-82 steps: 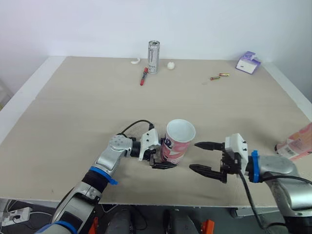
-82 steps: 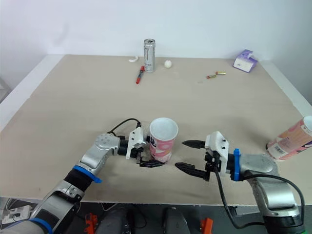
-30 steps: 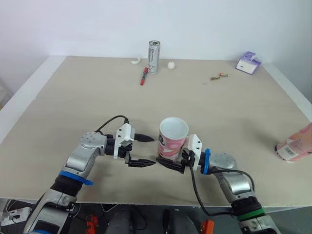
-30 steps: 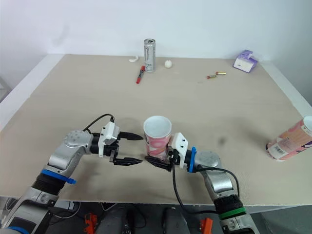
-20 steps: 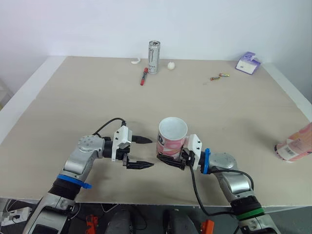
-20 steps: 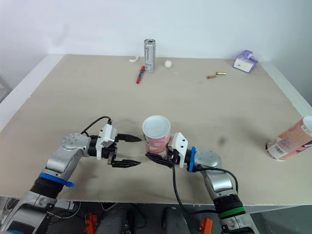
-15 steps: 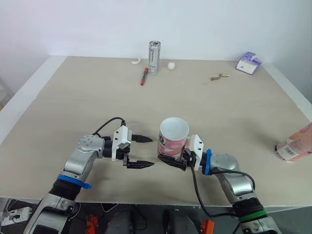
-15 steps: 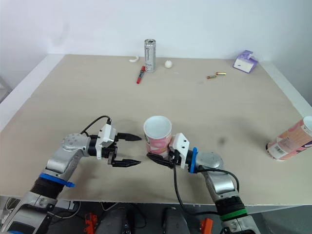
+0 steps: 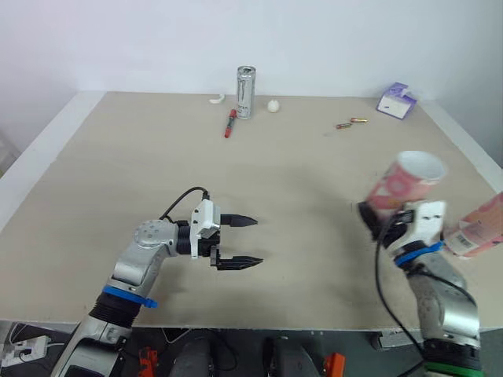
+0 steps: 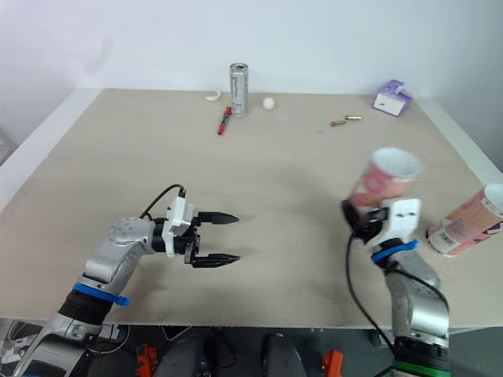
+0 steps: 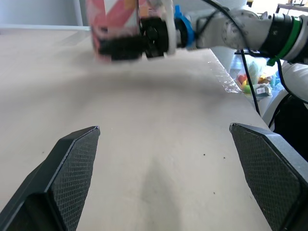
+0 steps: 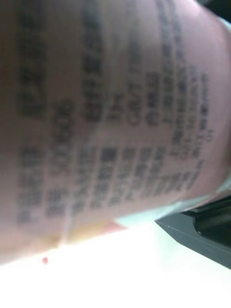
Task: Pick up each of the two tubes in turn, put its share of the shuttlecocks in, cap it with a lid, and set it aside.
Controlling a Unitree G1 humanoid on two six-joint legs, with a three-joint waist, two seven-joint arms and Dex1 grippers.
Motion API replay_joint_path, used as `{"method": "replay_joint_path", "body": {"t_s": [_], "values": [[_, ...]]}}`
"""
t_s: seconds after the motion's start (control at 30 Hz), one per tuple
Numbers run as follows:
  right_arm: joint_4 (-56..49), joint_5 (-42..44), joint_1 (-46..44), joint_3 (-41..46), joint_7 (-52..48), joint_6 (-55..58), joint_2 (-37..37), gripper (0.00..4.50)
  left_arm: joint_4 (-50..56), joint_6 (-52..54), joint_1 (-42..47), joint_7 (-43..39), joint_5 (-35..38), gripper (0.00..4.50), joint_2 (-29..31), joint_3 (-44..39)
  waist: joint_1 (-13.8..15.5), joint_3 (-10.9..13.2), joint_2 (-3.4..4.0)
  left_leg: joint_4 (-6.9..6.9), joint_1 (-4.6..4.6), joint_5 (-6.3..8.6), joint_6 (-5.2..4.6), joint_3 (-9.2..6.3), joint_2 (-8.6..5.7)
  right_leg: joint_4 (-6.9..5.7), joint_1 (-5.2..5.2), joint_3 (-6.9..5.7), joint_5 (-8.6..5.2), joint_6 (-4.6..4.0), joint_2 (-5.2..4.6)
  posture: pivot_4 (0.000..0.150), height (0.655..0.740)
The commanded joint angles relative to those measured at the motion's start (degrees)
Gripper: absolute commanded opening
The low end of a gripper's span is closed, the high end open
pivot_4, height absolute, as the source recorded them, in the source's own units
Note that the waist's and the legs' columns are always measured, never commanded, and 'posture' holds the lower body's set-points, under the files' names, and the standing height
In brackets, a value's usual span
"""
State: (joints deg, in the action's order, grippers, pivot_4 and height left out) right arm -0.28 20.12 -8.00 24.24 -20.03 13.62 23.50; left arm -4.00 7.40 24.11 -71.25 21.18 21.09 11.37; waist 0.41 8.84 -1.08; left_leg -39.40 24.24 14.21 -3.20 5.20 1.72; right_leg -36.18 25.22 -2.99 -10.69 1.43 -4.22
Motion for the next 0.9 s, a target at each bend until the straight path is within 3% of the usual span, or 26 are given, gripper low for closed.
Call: {"method": "replay_joint_path", "body": {"t_s": [0.03, 0.37, 0.5, 0.53, 0.7, 0.9], "values": [[3.14, -1.01, -1.89, 3.7, 6.25, -0.71, 0.11, 2.71, 1.12, -1.27, 0.77, 0.56, -0.23, 4.5, -0.6, 0.28, -0.01, -0.01, 0.02, 0.0, 0.0, 0.0, 0.0, 0.0, 0.02, 0.0, 0.0, 0.0, 0.0, -0.01, 0.03, 0.15, 0.74], [10.37, -0.71, -4.41, 3.53, 7.54, -2.15, 0.31, 2.71, 1.34, -1.34, 0.82, 1.2, -0.55, 4.5, -0.77, 0.32, -0.03, -0.02, 0.11, 0.02, -0.03, -0.01, -0.02, 0.03, 0.01, 0.0, 0.0, 0.35, 0.0, 0.03, 0.21, 0.15, 0.74], [10.17, -1.13, -3.89, 2.73, 6.41, -2.11, 0.84, 4.27, 1.61, -1.28, 0.67, 1.21, -0.73, 4.5, -0.45, 0.36, -0.03, -0.02, 0.11, 0.02, -0.03, -0.01, -0.03, 0.04, -0.01, 0.0, 0.0, 0.91, -0.01, 0.05, 0.53, 0.15, 0.74], [9.89, -1.27, -3.62, 2.65, 6.46, -2.06, 0.83, 4.4, 1.58, -1.28, 0.68, 1.17, -0.77, 4.5, -0.38, 0.37, -0.04, -0.02, 0.11, 0.02, -0.03, -0.01, -0.03, 0.04, -0.01, 0.0, -0.01, 0.95, -0.01, 0.05, 0.55, 0.15, 0.74], [5.89, -1.2, -0.23, 2.45, 6.45, -1.02, 0.39, 4.4, 1.38, -1.32, 0.78, 0.97, -0.83, 4.5, -0.13, 0.45, 0.02, -0.03, 0.13, 0.03, -0.03, 0.0, -0.04, -0.01, 0.04, 0.0, 0.0, 1.15, -0.03, 0.02, 0.76, 0.15, 0.74], [-7.04, 0.32, 8.59, 2.69, 7.41, 3.46, -0.92, 4.4, 1.32, -1.36, 0.79, 0.82, -0.96, 4.5, 0.08, 0.74, 0.02, -0.05, 0.17, 0.06, -0.02, 0.01, -0.06, -0.03, 0.05, 0.0, 0.0, 1.23, -0.07, 0.02, 0.82, 0.15, 0.74]]}}
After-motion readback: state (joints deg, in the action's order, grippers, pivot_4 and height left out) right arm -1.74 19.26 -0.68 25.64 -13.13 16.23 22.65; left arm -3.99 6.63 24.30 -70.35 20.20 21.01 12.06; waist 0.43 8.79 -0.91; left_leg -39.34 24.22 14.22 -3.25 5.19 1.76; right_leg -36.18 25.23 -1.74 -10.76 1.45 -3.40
